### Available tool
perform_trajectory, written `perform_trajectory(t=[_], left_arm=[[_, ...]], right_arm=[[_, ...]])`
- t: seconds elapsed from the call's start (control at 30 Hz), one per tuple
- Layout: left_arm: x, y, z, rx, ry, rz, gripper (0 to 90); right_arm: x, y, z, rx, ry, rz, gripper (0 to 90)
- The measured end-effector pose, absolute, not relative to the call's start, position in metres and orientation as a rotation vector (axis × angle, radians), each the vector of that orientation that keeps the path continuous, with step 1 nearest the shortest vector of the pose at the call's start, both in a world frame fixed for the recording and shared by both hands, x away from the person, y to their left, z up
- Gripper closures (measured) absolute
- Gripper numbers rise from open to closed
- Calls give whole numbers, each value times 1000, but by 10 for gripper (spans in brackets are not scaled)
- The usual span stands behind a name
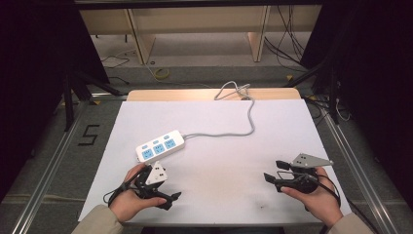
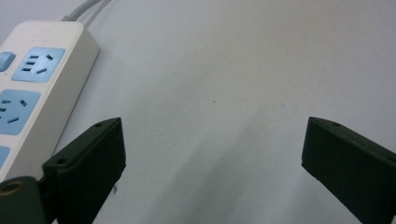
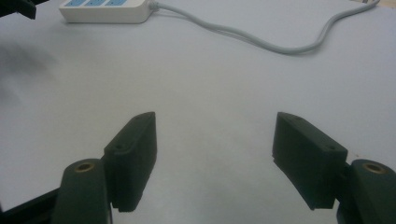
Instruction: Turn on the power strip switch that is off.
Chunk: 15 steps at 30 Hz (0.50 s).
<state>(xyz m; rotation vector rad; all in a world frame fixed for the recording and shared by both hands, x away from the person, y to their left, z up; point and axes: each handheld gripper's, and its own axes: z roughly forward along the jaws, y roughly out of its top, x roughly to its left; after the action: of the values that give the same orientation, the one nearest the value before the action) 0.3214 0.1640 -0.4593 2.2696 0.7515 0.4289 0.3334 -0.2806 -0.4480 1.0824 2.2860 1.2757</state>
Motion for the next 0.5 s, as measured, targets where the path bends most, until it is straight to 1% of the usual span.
perform_trajectory(t=[0.17,0.2,0.23,0.3,0.33,0.37,0.4,0.43,0.47,0.5], left_arm=[[322,165,-458,2256,771,438,164],[322,166,-457,2245,780,443,164],[323,167,-455,2233,788,444,244],[323,169,-452,2195,824,486,395],[323,170,-449,2193,833,505,395],[324,171,-448,2190,848,508,561],[325,173,-446,2189,860,517,561],[325,174,-445,2179,872,522,620],[326,175,-445,2174,879,523,712],[326,176,-444,2166,893,528,771]], right_arm=[[333,-279,-448,1076,2289,1266,314],[333,-279,-448,1076,2289,1266,314],[334,-279,-448,1068,2289,1264,315],[334,-279,-448,1072,2289,1263,316],[334,-279,-448,1072,2289,1263,316],[334,-279,-448,1076,2289,1260,316],[334,-279,-448,1076,2289,1260,316],[334,-279,-448,1076,2288,1260,316],[334,-279,-448,1080,2288,1261,316],[334,-279,-449,1081,2289,1258,316]])
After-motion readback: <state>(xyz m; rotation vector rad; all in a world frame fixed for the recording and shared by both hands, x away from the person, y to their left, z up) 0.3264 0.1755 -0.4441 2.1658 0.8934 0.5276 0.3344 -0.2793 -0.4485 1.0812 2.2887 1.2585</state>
